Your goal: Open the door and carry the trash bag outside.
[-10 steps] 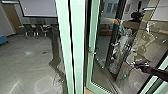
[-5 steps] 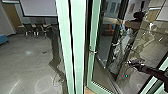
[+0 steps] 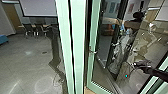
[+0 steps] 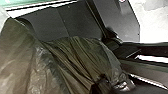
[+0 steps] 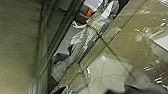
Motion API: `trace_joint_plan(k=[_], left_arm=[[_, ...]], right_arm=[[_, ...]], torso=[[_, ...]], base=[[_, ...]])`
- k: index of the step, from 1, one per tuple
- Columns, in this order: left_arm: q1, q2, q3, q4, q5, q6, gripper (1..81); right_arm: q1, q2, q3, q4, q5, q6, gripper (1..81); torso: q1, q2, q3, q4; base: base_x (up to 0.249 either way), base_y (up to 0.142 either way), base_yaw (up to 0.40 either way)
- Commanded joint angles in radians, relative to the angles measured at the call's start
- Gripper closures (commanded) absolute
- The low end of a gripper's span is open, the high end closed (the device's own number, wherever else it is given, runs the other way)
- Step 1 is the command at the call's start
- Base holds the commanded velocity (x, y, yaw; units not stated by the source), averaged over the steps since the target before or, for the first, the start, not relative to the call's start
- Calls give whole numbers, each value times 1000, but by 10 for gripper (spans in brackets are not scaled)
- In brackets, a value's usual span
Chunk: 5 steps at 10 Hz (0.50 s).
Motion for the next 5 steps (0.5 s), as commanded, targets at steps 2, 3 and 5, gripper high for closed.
trace_joint_plan(k=[2,3,5], left_arm=[[-32,10,5,-8,59,-1,811],[-32,9,5,-9,59,-1,811],[-32,5,5,-9,59,-1,811]], right_arm=[[206,-68,-24,-30,-90,1,10],[206,-70,-27,-32,-78,1,10],[207,-79,-29,-30,-78,1,10]], torso=[[0,0,0,0],[0,0,0,0],[0,0,0,0]], base=[[0,0,0],[0,0,0],[0,0,0]])
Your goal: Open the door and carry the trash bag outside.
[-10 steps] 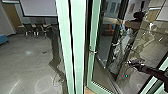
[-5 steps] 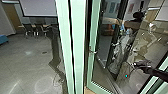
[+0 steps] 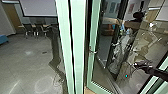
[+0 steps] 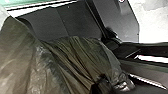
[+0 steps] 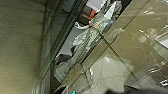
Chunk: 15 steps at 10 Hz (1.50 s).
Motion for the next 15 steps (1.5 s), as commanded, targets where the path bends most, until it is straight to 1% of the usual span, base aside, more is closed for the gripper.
trace_joint_plan(k=[1,9,12,15], left_arm=[[-32,2,5,-8,58,-1,811],[-32,2,5,-8,57,0,811],[-34,2,5,-6,57,0,811],[-32,2,5,-8,52,0,811]], right_arm=[[207,-66,-34,-28,-122,1,10],[207,-107,-34,-33,-122,-2,10],[216,-90,-30,-24,-127,-8,10],[216,-43,-27,-19,-125,-8,10]], torso=[[0,0,0,0],[0,0,0,0],[0,0,0,0],[0,0,0,0]], base=[[0,0,0],[0,0,0],[0,0,0],[0,0,0]])
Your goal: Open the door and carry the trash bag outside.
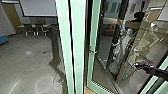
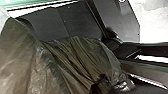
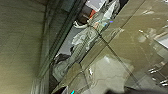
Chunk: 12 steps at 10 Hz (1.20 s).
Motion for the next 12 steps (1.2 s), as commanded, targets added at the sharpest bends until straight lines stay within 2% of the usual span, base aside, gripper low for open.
trace_joint_plan(k=[1,4,8,10,12], left_arm=[[-34,4,5,-9,53,0,811],[-34,3,5,-9,53,-2,811],[-37,9,5,-9,56,-2,811],[-37,9,5,-9,56,-2,811],[-37,7,5,-9,54,-2,811]], right_arm=[[216,-25,-27,-18,-110,-7,10],[229,-80,74,32,-79,-10,10],[229,-162,268,97,-96,-10,10],[226,-183,385,140,-150,-10,10],[193,-154,446,193,-192,-7,10]], torso=[[0,0,0,0],[0,0,0,0],[0,0,0,0],[0,0,0,0],[0,0,0,0]], base=[[0,0,0],[0,0,0],[0,0,0],[0,0,0],[0,0,0]])
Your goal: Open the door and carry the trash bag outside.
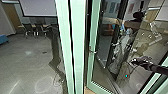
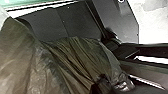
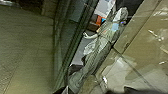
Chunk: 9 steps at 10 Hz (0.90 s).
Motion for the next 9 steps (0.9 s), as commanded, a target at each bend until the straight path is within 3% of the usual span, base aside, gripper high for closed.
trace_joint_plan(k=[1,4,5,7,9], left_arm=[[-36,6,5,-8,57,0,811],[-37,6,5,-6,55,0,811],[-37,6,5,-5,55,0,811],[-37,1,5,-3,52,0,811],[-37,3,5,1,49,2,811]], right_arm=[[99,-2,82,98,-113,9,10],[-40,-15,177,222,-141,13,10],[-94,-50,266,288,-143,13,10],[-177,-130,458,356,-187,13,10],[-310,-149,541,393,-227,15,10]], torso=[[0,0,0,0],[0,0,0,0],[0,0,0,0],[0,0,0,0],[0,0,0,0]], base=[[0,0,0],[0,0,0],[0,0,0],[0,0,0],[0,0,0]])
